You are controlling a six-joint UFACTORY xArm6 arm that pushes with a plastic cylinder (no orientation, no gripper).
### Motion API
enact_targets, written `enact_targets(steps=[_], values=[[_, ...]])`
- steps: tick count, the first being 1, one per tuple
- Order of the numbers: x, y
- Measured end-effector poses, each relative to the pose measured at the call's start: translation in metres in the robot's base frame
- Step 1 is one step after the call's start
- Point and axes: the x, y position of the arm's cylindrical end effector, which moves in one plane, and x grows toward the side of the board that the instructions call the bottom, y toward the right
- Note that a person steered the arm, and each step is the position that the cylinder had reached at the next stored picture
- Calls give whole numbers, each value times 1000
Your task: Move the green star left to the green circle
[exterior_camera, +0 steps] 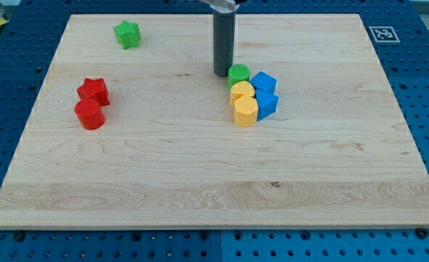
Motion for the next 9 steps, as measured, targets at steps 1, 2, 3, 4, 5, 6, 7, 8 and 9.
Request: enact_targets(steps=[1,2,3,4,5,6,7,8,9], values=[[0,0],[-1,8],[-11,8],[-45,8],[-85,-20],[-138,-83],[-164,-124],[-164,-178],[-164,-233]])
